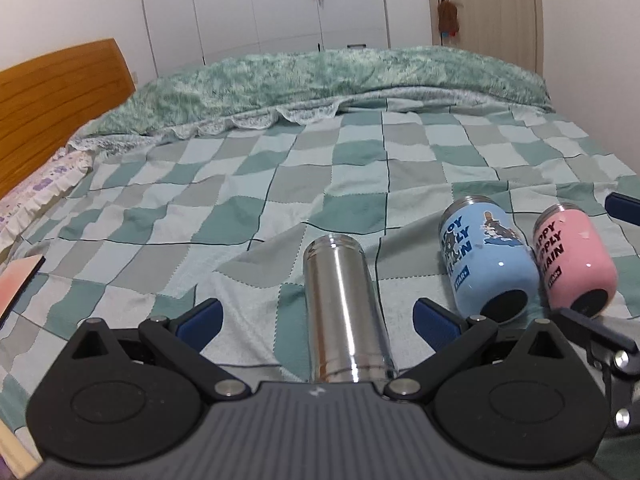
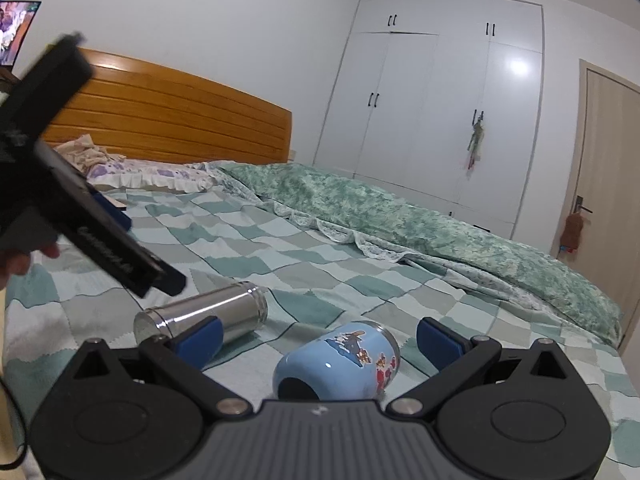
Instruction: Flip cup upright
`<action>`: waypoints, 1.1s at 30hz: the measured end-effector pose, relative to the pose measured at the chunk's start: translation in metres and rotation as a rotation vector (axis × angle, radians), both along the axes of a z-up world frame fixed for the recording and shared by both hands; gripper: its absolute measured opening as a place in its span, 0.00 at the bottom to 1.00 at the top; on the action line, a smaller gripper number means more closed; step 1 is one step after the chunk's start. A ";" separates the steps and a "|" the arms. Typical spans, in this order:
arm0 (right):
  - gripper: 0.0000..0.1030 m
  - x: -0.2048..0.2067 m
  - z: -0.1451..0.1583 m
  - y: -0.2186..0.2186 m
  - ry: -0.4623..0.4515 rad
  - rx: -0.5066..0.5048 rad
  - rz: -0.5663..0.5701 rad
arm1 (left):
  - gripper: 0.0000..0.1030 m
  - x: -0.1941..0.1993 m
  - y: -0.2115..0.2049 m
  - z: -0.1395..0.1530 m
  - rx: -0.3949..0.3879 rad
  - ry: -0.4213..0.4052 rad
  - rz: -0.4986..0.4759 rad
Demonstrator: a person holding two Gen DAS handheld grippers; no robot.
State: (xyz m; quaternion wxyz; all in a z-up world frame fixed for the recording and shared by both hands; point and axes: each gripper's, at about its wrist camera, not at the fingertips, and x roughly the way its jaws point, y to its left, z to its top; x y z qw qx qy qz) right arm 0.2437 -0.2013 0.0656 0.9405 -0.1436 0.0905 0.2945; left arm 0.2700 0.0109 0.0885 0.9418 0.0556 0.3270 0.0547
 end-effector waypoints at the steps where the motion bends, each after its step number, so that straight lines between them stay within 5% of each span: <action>1: 1.00 0.003 0.000 0.000 0.002 0.003 0.004 | 1.00 0.006 0.000 -0.002 0.001 0.008 0.003; 17: 1.00 0.033 -0.022 -0.004 0.072 -0.002 -0.040 | 0.99 0.092 0.009 -0.059 -0.044 0.278 0.070; 18: 1.00 0.034 -0.023 -0.003 0.072 -0.007 -0.039 | 0.95 0.094 0.010 -0.063 -0.054 0.304 0.068; 20: 1.00 0.035 -0.024 -0.002 0.076 -0.012 -0.036 | 0.63 0.097 0.014 -0.069 -0.095 0.338 0.054; 33: 1.00 0.020 -0.013 0.002 0.056 -0.016 -0.042 | 0.61 0.067 0.020 -0.046 -0.209 0.313 0.016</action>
